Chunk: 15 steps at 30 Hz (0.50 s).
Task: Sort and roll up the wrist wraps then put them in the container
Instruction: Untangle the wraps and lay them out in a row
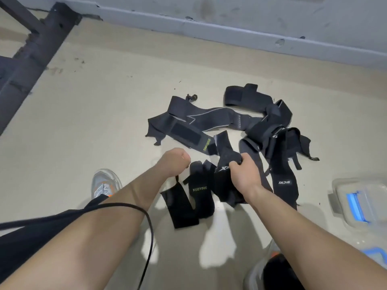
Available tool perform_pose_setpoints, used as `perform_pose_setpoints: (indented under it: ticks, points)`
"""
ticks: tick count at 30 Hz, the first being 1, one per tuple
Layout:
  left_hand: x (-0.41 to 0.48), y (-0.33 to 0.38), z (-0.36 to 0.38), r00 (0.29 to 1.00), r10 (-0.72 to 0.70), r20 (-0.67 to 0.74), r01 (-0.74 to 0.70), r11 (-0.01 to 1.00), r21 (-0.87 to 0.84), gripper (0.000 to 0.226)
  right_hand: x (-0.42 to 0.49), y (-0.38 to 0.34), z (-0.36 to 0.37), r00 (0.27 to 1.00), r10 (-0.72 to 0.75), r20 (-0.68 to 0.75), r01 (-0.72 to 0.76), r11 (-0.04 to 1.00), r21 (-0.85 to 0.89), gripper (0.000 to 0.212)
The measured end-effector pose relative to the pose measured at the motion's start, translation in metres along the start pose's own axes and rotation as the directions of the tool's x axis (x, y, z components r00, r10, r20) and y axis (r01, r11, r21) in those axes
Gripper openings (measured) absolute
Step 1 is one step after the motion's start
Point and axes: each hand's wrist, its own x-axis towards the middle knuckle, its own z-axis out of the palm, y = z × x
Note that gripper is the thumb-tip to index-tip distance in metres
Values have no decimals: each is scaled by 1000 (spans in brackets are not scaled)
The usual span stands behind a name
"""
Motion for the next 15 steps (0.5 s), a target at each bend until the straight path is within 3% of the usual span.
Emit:
perform_pose_setpoints:
  ticks: [4, 7, 11, 15]
  points:
    - [68, 24, 13, 988, 79, -137, -74, 997, 39, 17, 40, 15, 15, 999, 3, -37, 0, 997, 76, 20]
    - [116, 41, 19, 937, 179, -300, -107, 965, 241, 18, 69, 24, 21, 997, 23, -71, -15, 993, 118, 15]
    - [165, 61, 24, 906, 301, -296, -156, 890, 428, 55, 97, 40, 27, 994, 50, -96, -33, 984, 176, 14]
    - [194, 71, 32, 965, 215, -154, -119, 873, 473, 102, 107, 58, 32, 991, 96, -91, -71, 966, 248, 15]
